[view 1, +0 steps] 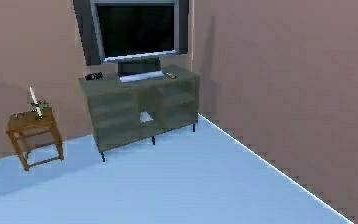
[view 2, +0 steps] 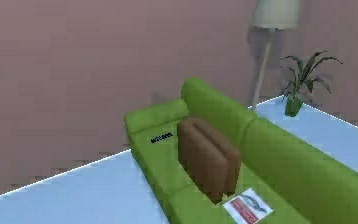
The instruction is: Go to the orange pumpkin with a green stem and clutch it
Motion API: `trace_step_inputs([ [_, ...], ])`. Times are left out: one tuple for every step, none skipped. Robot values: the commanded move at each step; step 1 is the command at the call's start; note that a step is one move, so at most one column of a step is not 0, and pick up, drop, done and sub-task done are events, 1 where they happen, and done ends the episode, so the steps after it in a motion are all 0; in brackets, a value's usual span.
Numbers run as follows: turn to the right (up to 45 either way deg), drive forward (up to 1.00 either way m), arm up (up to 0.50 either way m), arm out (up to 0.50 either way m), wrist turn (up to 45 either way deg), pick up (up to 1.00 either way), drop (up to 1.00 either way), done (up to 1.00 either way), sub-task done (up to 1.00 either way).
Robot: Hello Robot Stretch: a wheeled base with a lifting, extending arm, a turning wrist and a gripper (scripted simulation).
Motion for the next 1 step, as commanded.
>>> trace_step_inputs([
  [-45.0, 0.0, 0.0, 0.0, 0.0, 0.0, 0.0, 0.0, 0.0],
])
